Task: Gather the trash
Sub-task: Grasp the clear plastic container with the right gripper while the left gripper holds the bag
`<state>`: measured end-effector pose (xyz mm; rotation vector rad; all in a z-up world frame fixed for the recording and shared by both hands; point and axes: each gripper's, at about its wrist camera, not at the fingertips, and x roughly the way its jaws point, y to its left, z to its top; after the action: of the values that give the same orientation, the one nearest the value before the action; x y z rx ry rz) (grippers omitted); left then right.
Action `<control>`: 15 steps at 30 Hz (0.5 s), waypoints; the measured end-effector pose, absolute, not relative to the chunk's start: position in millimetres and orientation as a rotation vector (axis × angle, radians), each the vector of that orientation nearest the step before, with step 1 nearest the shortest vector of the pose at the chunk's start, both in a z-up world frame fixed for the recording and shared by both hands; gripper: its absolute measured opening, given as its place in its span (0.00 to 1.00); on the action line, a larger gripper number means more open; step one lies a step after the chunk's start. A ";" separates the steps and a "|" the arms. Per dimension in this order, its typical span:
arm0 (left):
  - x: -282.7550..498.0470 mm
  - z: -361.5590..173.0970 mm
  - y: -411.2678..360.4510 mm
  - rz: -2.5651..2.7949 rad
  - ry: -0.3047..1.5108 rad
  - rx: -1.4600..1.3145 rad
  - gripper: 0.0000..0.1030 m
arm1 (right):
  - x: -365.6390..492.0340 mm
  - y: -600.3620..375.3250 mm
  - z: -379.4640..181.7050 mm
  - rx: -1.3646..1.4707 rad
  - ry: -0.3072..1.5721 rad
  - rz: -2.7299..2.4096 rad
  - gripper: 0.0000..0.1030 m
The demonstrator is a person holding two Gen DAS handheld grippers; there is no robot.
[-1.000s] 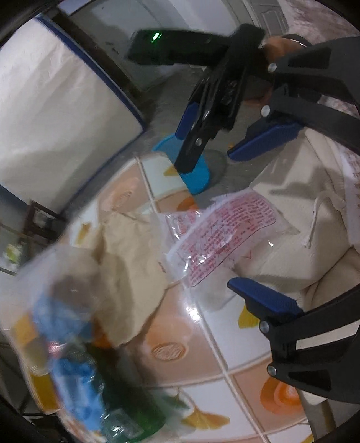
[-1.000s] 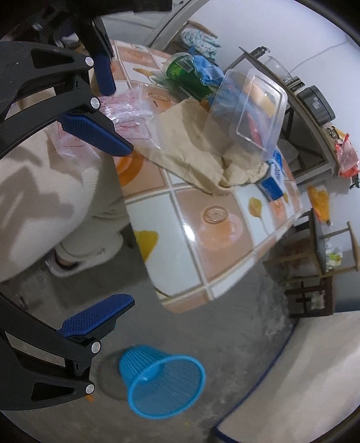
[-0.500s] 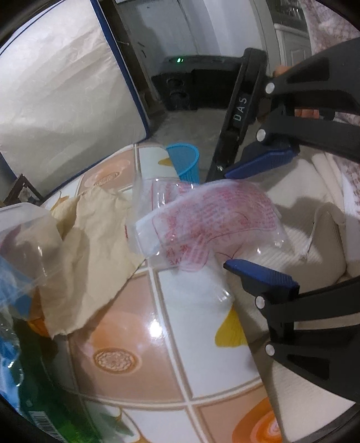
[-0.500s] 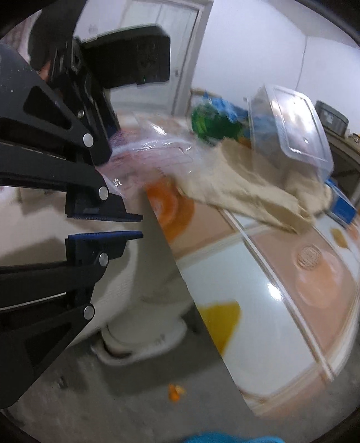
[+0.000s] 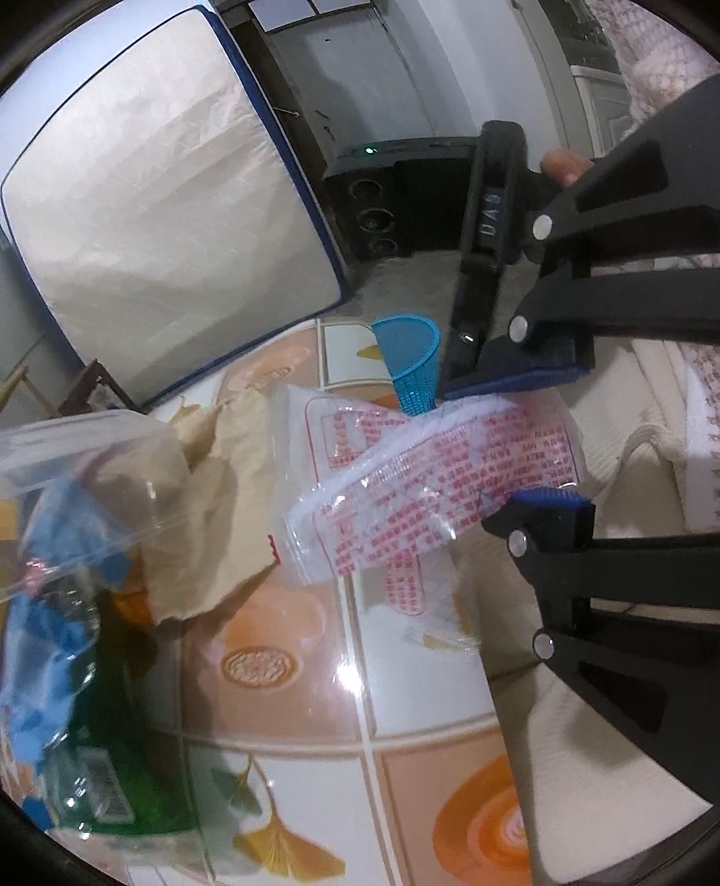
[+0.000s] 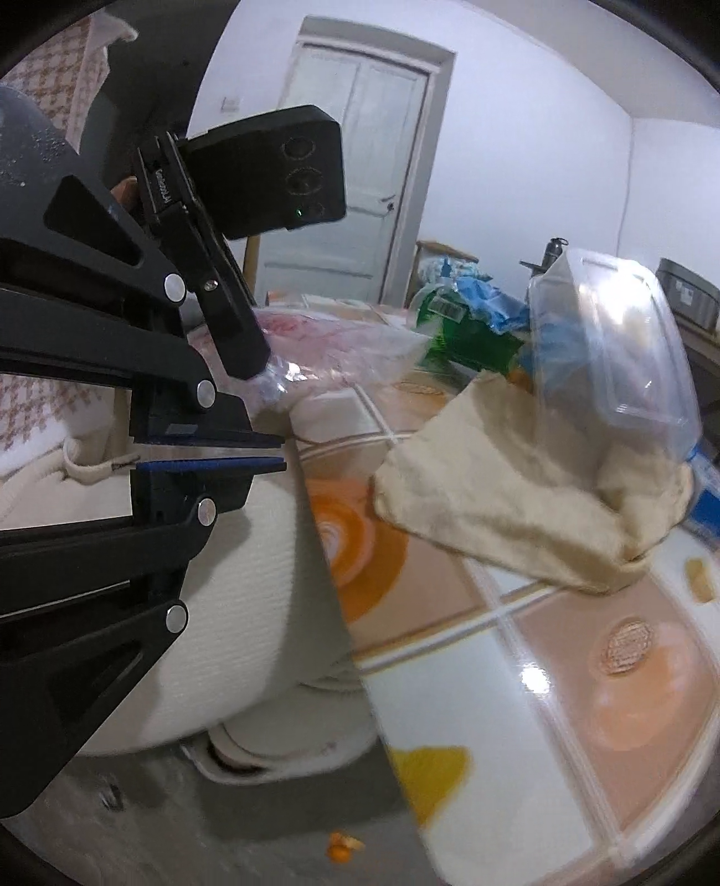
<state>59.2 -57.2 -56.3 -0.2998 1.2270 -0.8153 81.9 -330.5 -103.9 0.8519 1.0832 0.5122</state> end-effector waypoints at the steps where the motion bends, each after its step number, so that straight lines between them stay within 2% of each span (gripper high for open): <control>1: 56.6 -55.0 -54.2 -0.813 1.218 -0.303 0.26 | 82.4 -331.3 -98.5 0.828 1.072 0.502 0.11; 2: 55.4 -51.5 -49.4 -0.810 1.205 -0.313 0.25 | 84.5 -333.5 -92.7 0.799 1.060 0.491 0.17; 4: 54.3 -46.7 -36.3 -0.808 1.191 -0.330 0.25 | 86.9 -333.8 -73.3 0.718 1.005 0.465 0.43; 7: 53.2 -36.0 -20.7 -0.797 1.150 -0.353 0.25 | 95.7 -326.7 -35.2 0.522 0.897 0.448 0.59; 8: 51.9 -34.0 -17.9 -0.793 1.139 -0.357 0.25 | 102.4 -318.5 -18.2 0.413 0.849 0.437 0.62; 10: 51.1 -29.3 -9.1 -0.781 1.112 -0.362 0.25 | 110.8 -306.4 1.0 0.247 0.778 0.413 0.78; 13: 52.7 -25.2 0.9 -0.749 1.071 -0.359 0.25 | 123.5 -291.3 22.3 0.008 0.640 0.391 0.93; 15: 55.4 -24.1 6.8 -0.728 1.048 -0.355 0.25 | 145.2 -281.6 26.3 -0.139 0.576 0.403 0.93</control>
<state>55.4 6.8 -24.1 -0.3545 1.0477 -0.7282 145.2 -281.6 26.3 -0.1392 0.5759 0.4032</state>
